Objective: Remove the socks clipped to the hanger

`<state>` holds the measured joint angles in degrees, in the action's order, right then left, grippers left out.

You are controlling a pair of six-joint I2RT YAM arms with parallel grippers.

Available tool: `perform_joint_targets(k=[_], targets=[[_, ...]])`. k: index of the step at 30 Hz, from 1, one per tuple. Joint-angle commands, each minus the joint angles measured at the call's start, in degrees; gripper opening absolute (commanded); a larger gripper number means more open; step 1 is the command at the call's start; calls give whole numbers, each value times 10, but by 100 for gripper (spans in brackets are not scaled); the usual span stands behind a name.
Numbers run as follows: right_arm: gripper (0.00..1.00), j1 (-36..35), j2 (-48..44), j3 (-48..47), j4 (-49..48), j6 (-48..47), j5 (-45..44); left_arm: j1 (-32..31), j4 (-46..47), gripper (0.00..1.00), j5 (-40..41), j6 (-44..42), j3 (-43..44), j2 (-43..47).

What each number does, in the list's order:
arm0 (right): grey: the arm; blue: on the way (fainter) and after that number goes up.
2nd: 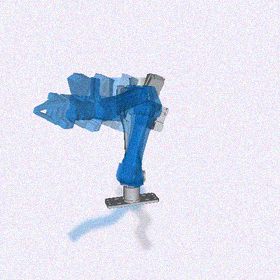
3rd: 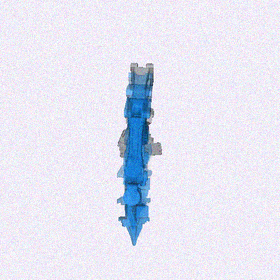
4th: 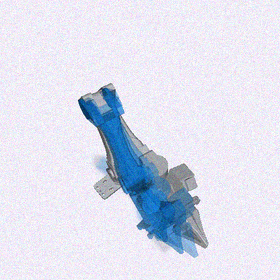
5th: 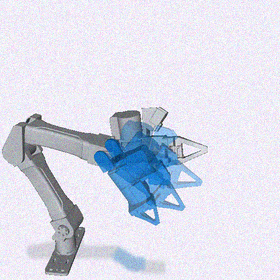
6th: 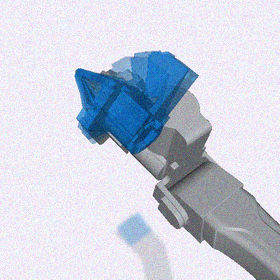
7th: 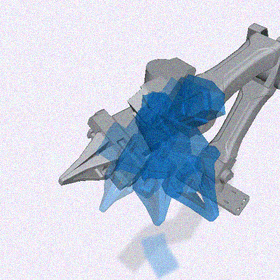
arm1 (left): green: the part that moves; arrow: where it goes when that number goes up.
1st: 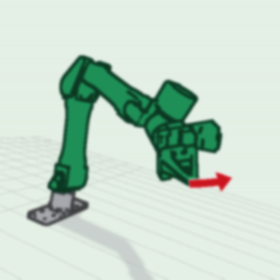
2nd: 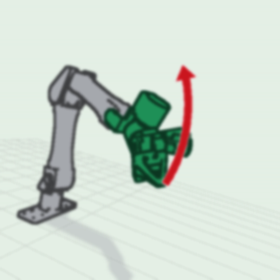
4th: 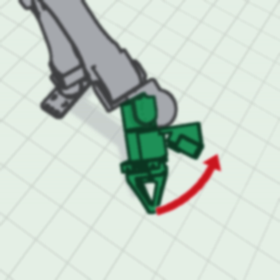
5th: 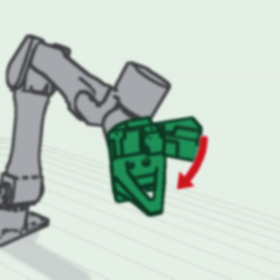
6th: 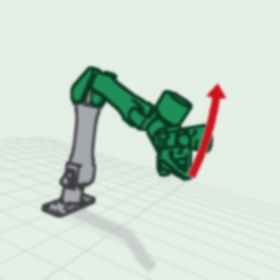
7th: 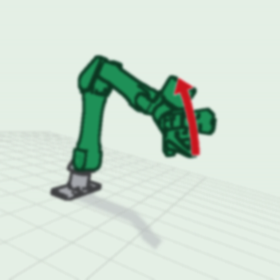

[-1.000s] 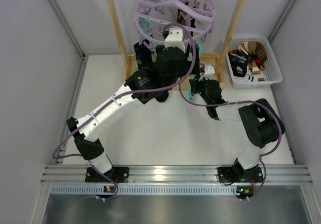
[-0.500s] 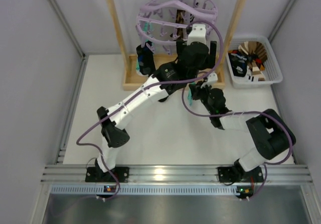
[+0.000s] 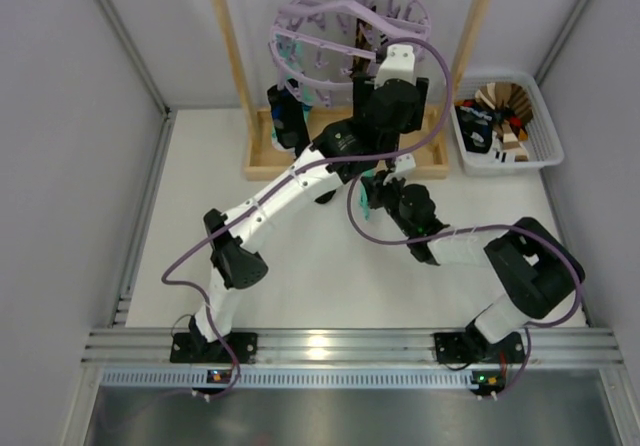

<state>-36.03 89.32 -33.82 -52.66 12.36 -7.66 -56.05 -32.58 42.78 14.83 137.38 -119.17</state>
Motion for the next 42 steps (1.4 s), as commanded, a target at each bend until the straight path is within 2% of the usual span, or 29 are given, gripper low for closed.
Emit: perform_joint_targets(k=[1,4,9,13,14,28,36,40,42], targets=[[0,-26,16,-32,-16,-23,-25,8,17,85,20,-16,17,2],[0,-38,22,-48,-9,-27,-22,11,18,85,32,-10,8,7],[0,-57,34,-78,22,-52,-31,38,17,82,2,15,-6,19],[0,-68,41,-92,37,-59,-34,45,17,77,9,9,-5,21],[0,-69,42,-99,45,-64,-38,45,18,73,12,6,-5,21],[0,-76,59,-114,50,-55,-31,53,18,79,48,2,-17,41],[0,-75,60,-114,52,-55,-27,60,20,75,49,-2,-12,47],[0,-76,61,-114,51,-53,-22,63,20,67,44,-3,-6,45],[0,-77,63,-114,52,-54,-21,65,20,56,40,-5,-3,44]])
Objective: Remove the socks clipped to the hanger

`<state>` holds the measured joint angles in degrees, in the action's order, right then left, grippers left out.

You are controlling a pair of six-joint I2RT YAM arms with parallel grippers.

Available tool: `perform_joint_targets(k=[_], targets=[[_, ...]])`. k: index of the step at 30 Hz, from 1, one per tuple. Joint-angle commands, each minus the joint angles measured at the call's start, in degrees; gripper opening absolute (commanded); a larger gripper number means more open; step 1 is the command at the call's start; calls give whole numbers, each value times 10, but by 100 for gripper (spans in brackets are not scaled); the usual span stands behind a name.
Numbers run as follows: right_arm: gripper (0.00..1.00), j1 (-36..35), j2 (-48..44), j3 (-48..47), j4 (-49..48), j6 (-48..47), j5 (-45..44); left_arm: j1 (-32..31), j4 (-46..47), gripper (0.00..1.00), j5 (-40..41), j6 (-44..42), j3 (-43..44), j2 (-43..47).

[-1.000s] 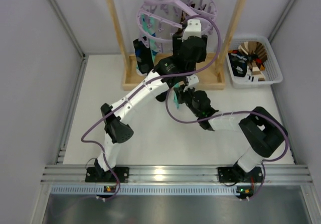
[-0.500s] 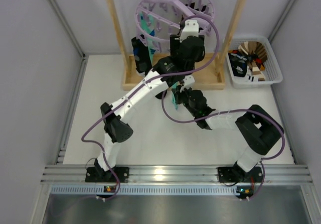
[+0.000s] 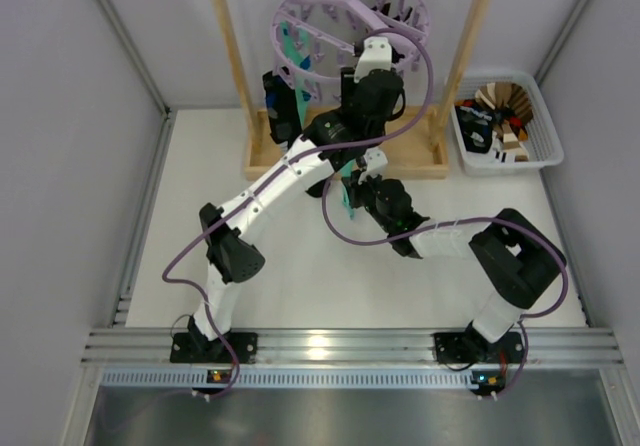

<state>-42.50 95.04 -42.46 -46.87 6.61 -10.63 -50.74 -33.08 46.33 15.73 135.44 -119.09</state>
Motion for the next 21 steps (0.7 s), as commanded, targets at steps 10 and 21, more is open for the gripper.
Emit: perform_joint_targets(k=[10,21], targets=[[0,-15,1,-4,-24,13,12,13,25,11,-4,-28,31,40],[0,-16,-24,44,-60,37,11,18,25,40,-18,-29,26,47]])
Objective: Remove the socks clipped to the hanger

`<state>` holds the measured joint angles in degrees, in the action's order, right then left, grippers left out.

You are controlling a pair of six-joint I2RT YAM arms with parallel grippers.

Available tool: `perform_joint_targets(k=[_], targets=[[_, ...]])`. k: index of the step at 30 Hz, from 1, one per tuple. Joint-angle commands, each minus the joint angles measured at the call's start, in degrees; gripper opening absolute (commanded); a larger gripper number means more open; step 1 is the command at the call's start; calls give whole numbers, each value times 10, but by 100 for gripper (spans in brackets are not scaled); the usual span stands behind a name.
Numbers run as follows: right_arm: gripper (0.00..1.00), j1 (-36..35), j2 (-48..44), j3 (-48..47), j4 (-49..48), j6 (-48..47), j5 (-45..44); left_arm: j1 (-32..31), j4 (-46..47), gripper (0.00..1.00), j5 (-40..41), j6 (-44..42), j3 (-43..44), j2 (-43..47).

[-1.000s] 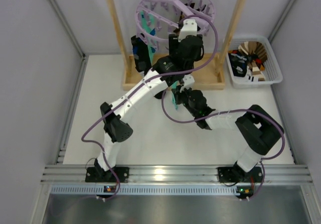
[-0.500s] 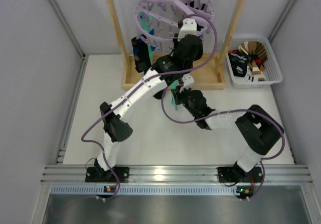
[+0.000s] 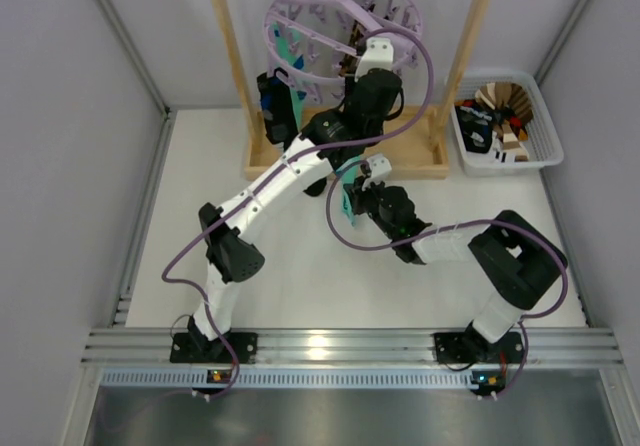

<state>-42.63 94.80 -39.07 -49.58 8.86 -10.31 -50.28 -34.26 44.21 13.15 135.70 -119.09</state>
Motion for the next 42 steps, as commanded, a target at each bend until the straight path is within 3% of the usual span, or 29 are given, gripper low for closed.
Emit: perform_joint_targets(k=[1,3,11,20,40,42], targets=[[0,-15,-23,11,-32,13,7,12,38,48,1,-2,23,48],[0,-15,-27,10,-30,13,8,12,38,55,-3,-1,23,47],[0,-16,-23,-8,-7,8,8,10,38,59,-42,46,-13,88],[0,-16,-18,-19,0,13,20,7,43,68,8,37,-11,97],[0,-36,-27,-28,11,-16,-1,16,42,66,96,-2,-4,47],[0,-40,-23,-31,12,-21,-4,18,42,61,97,-6,-2,45]])
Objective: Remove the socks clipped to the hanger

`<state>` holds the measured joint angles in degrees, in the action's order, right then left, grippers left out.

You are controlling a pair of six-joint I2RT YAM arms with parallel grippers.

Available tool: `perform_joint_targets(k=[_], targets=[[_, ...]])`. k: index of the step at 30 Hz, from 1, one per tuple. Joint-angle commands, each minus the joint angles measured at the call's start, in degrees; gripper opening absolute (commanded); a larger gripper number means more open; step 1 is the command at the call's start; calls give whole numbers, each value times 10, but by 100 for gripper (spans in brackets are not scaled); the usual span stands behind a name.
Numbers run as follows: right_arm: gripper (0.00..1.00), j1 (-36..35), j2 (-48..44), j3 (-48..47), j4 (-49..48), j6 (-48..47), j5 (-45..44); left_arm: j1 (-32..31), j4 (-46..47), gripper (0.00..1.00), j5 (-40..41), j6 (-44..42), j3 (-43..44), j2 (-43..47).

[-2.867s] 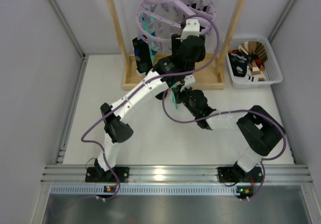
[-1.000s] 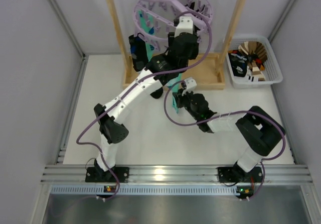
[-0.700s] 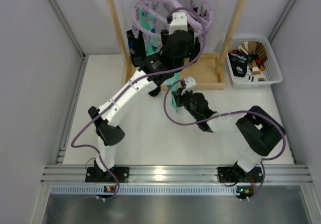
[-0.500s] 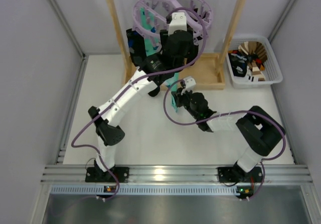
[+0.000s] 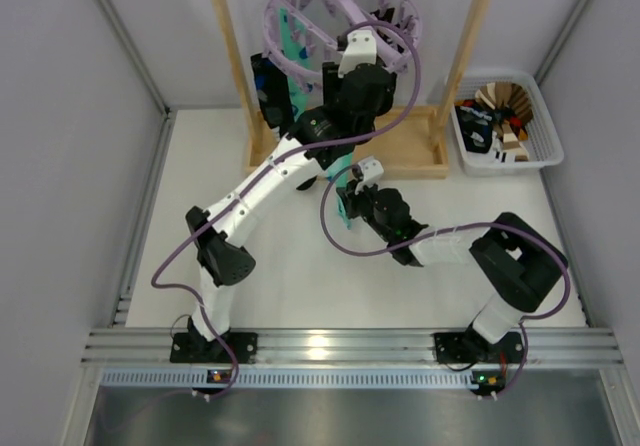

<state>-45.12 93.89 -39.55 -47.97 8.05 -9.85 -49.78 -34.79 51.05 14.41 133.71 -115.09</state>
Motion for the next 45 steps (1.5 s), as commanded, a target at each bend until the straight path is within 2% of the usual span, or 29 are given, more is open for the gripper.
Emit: perform_joint_targets(k=[1,3,7,11,15,16,18,22,24,25,32,34,35,38,42,43,44,45], targets=[[0,-17,-13,-26,-4,-12,-9,14,47,59,28,-19,18,3],[0,-17,-11,-26,-5,-12,-10,15,47,58,27,-20,17,2],[0,-18,-12,-25,-7,-11,-9,22,46,64,25,-18,8,1],[0,-18,-11,-23,-9,-11,-11,28,47,54,19,-14,-1,1],[0,-19,-11,-25,-8,-11,-11,31,46,60,19,-13,-6,2],[0,-19,-11,-25,-8,-12,-11,32,46,60,19,-13,-6,2],[0,-19,-11,-25,-7,-12,-10,35,46,52,17,-11,-9,6],[0,-19,-12,-23,-8,-11,-9,40,47,53,11,-9,-13,7],[0,-19,-15,-21,-10,-11,-8,42,46,46,6,-6,-15,7],[0,-18,-15,-20,-10,-11,-8,43,46,39,6,-5,-18,7],[0,-20,-21,-15,-13,-10,-10,46,46,19,-2,-2,-18,7],[0,-20,-23,-10,-17,-8,-11,47,47,16,-5,-2,-17,8],[0,-21,-24,-4,-19,-7,-12,47,46,9,-6,-2,-16,8],[0,-21,-29,17,-30,4,-25,48,46,4,-9,-2,-16,10],[0,-21,-28,31,-47,11,-27,53,46,5,-28,5,-25,14],[0,-20,-27,30,-47,10,-27,55,47,8,-35,8,-28,15],[0,-20,-27,27,-46,10,-27,56,46,15,-40,11,-34,19],[0,-21,-27,25,-44,10,-27,55,46,33,-42,13,-38,22]])
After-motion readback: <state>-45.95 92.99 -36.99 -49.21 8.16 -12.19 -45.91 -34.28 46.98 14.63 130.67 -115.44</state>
